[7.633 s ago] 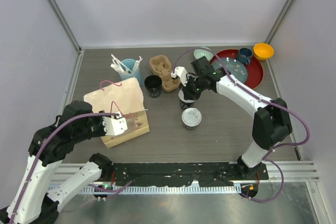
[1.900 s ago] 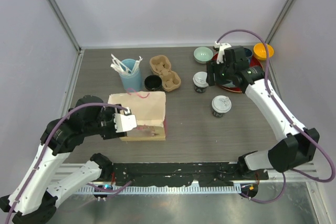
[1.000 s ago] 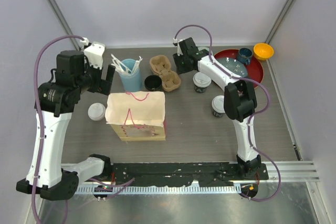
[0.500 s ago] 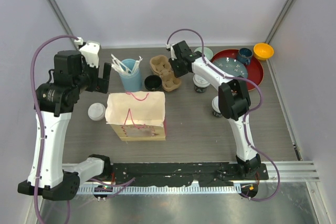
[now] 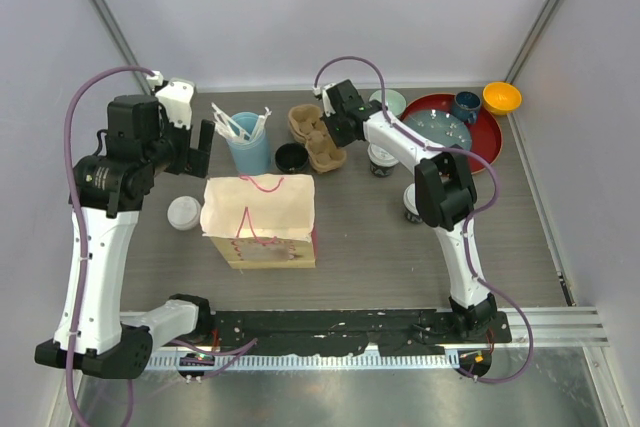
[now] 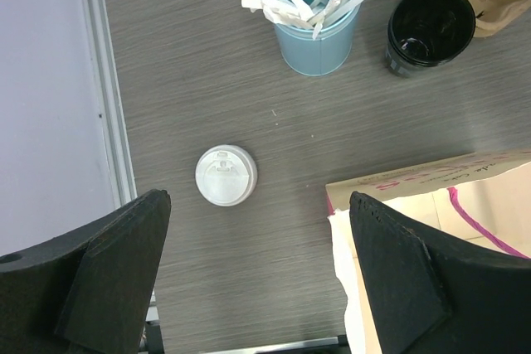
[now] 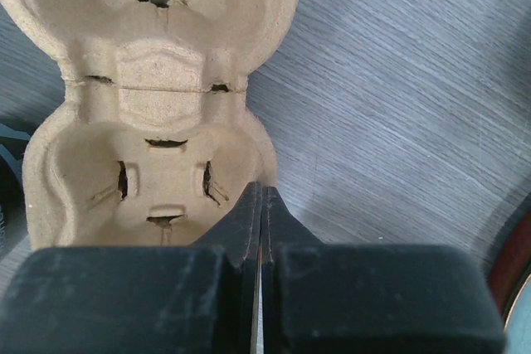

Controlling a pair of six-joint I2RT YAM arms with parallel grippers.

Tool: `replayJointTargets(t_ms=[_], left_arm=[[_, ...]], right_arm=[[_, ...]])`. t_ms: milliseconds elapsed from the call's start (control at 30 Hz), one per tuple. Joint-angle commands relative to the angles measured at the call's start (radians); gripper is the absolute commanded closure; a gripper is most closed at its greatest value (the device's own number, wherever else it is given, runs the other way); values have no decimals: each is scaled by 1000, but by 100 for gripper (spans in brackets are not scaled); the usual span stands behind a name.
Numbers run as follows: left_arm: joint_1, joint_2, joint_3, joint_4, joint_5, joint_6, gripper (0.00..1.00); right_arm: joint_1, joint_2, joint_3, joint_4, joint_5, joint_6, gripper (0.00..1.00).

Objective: Pack the takeout coffee

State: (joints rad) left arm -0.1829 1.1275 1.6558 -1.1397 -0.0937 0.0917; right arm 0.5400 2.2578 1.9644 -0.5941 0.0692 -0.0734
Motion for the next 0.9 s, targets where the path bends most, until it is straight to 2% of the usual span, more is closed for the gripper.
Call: replayJointTargets(t_ms=[0,33,67,167,333,433,500,867], left_arm=[[5,-5,-1,46,9,22,8],[6,-9,-1,44,11,20,7],[7,-9,-1,44,11,20,8],[5,-14,-2,44,11,22,8],[5,-11,2,41,15,23,8],[5,-8,9,41,17,26,8],[5,-6,10,41,17,29,8],[5,0,29,37,22,36,8]], right_arm=[[9,-85,-25,5,-3,-48,98],[9,-98,-36,7,-26,-58,90],[12,-116,-48,29,-40,-74,87],[28,-191,-120,99,-55,-88,80],[70,-274,-206,174,-189,-130,67],[104,-273,-233,165,-297,-190,57],[112,-258,-234,160,-304,-192,53],[120,-176,-228,125,-307,-212,52]])
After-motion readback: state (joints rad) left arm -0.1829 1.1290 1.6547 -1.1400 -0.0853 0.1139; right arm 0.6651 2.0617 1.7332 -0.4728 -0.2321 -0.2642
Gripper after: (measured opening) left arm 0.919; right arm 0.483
